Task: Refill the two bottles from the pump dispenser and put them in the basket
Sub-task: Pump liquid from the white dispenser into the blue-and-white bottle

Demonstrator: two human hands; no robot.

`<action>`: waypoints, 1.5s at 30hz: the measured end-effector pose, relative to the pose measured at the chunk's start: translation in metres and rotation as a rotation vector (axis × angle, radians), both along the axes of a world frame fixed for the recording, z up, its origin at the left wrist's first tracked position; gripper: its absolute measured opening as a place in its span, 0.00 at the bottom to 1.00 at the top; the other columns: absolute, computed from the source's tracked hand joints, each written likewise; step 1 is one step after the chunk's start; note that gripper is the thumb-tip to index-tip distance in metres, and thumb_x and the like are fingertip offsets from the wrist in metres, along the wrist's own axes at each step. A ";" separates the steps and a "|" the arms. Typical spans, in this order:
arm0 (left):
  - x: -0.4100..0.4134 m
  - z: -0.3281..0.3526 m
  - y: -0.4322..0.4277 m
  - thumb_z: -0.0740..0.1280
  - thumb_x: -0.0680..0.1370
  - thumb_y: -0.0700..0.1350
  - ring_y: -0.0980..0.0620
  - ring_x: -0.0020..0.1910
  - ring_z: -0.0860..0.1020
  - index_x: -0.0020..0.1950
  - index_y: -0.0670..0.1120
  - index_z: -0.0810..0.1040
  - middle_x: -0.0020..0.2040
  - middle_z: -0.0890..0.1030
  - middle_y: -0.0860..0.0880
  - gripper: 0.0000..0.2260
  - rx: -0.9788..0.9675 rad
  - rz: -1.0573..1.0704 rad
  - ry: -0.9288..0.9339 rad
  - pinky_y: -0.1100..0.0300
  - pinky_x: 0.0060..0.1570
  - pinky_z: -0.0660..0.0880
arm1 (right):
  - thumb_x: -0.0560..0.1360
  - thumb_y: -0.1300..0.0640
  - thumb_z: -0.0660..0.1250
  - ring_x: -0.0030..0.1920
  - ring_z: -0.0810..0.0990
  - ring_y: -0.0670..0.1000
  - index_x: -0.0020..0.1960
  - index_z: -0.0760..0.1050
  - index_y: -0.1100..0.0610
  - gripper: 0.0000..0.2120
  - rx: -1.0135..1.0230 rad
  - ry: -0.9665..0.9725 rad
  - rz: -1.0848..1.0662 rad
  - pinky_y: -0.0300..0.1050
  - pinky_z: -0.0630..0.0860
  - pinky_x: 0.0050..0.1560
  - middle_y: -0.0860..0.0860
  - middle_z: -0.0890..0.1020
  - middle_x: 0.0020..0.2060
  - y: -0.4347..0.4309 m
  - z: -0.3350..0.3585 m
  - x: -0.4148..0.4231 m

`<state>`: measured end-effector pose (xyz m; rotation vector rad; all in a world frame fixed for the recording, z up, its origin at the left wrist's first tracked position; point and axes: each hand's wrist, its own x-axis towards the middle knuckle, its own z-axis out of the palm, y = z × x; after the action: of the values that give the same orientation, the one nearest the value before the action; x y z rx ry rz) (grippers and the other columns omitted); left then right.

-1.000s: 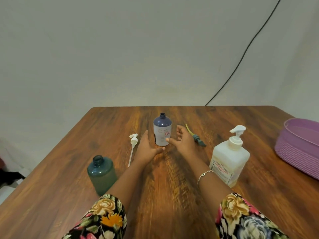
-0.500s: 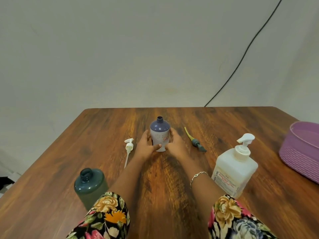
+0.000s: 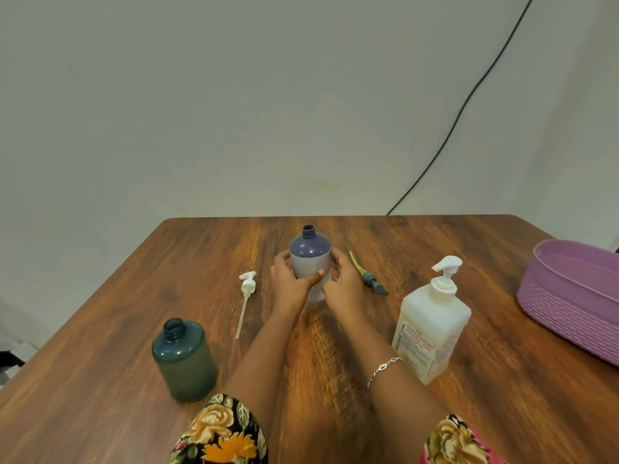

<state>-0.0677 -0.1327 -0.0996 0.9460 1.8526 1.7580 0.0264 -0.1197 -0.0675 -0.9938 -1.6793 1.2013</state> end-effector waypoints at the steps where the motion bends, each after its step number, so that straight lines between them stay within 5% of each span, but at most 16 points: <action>1: 0.003 0.001 -0.003 0.77 0.66 0.41 0.50 0.59 0.73 0.61 0.49 0.64 0.62 0.71 0.45 0.30 0.015 0.004 -0.017 0.52 0.58 0.74 | 0.76 0.68 0.60 0.59 0.73 0.47 0.69 0.66 0.55 0.23 -0.019 0.014 -0.012 0.38 0.72 0.55 0.51 0.74 0.62 -0.005 -0.001 0.003; 8: 0.033 0.012 -0.035 0.78 0.65 0.40 0.57 0.48 0.74 0.58 0.47 0.63 0.54 0.73 0.50 0.30 0.084 -0.011 -0.040 0.65 0.45 0.74 | 0.77 0.67 0.59 0.64 0.72 0.48 0.70 0.66 0.53 0.23 0.005 0.013 -0.033 0.38 0.70 0.59 0.49 0.74 0.64 -0.036 0.001 0.036; 13: 0.053 0.017 -0.056 0.79 0.56 0.55 0.50 0.55 0.75 0.62 0.52 0.70 0.58 0.75 0.48 0.37 0.064 -0.033 0.062 0.49 0.54 0.76 | 0.74 0.64 0.63 0.58 0.76 0.43 0.67 0.69 0.47 0.24 0.047 0.018 -0.052 0.46 0.74 0.60 0.44 0.77 0.59 -0.050 -0.008 0.062; 18: 0.075 0.024 -0.069 0.79 0.63 0.43 0.57 0.50 0.75 0.59 0.51 0.70 0.54 0.76 0.52 0.29 0.104 -0.117 0.049 0.64 0.44 0.74 | 0.76 0.68 0.62 0.58 0.76 0.45 0.66 0.70 0.57 0.19 0.022 0.143 -0.001 0.36 0.75 0.55 0.48 0.77 0.57 -0.061 -0.001 0.093; 23: 0.100 0.028 -0.071 0.78 0.64 0.42 0.55 0.50 0.73 0.63 0.48 0.68 0.53 0.74 0.54 0.31 0.111 -0.195 0.063 0.69 0.39 0.69 | 0.75 0.66 0.64 0.47 0.78 0.44 0.51 0.77 0.56 0.09 0.152 0.198 -0.291 0.28 0.73 0.43 0.46 0.80 0.44 -0.057 -0.001 0.133; 27: 0.110 0.029 -0.067 0.78 0.64 0.43 0.61 0.45 0.71 0.58 0.54 0.66 0.49 0.72 0.59 0.29 0.068 -0.219 0.130 0.68 0.38 0.67 | 0.73 0.65 0.67 0.42 0.78 0.45 0.43 0.78 0.53 0.07 0.256 0.204 -0.473 0.36 0.75 0.42 0.45 0.79 0.39 -0.043 0.020 0.165; 30: 0.113 0.029 -0.064 0.78 0.63 0.43 0.59 0.46 0.73 0.58 0.54 0.67 0.53 0.73 0.54 0.29 0.031 -0.256 0.170 0.67 0.38 0.69 | 0.73 0.65 0.67 0.44 0.79 0.47 0.40 0.76 0.50 0.10 0.204 0.217 -0.541 0.40 0.76 0.46 0.45 0.79 0.38 -0.022 0.044 0.174; 33: 0.114 0.028 -0.061 0.78 0.63 0.45 0.53 0.51 0.74 0.63 0.52 0.68 0.57 0.74 0.51 0.32 -0.020 -0.275 0.215 0.65 0.40 0.72 | 0.73 0.64 0.68 0.47 0.79 0.49 0.45 0.79 0.54 0.06 0.122 0.090 -0.396 0.42 0.76 0.50 0.48 0.81 0.42 0.003 0.070 0.181; 39: 0.114 0.032 -0.058 0.78 0.64 0.47 0.53 0.51 0.73 0.59 0.54 0.68 0.58 0.73 0.50 0.28 -0.063 -0.294 0.258 0.63 0.40 0.71 | 0.74 0.64 0.65 0.50 0.80 0.48 0.50 0.81 0.48 0.12 0.398 -0.549 -0.123 0.44 0.76 0.55 0.48 0.83 0.50 0.022 0.100 0.180; 43: 0.115 0.034 -0.059 0.78 0.64 0.46 0.54 0.49 0.73 0.58 0.54 0.67 0.56 0.74 0.50 0.28 -0.070 -0.302 0.262 0.63 0.39 0.71 | 0.75 0.67 0.62 0.54 0.78 0.51 0.56 0.80 0.59 0.13 0.565 -0.642 -0.093 0.34 0.68 0.48 0.53 0.81 0.55 0.008 0.097 0.175; 45: 0.117 0.035 -0.059 0.78 0.64 0.46 0.53 0.50 0.74 0.61 0.52 0.69 0.56 0.74 0.50 0.29 -0.073 -0.300 0.268 0.62 0.40 0.71 | 0.75 0.66 0.62 0.53 0.78 0.52 0.56 0.80 0.59 0.13 0.651 -0.659 -0.129 0.37 0.68 0.48 0.53 0.81 0.54 0.005 0.090 0.174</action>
<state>0.0498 -0.1917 -0.0644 1.4045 1.8009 1.4319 0.2008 -0.1145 0.0224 -1.1003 -2.2511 0.1731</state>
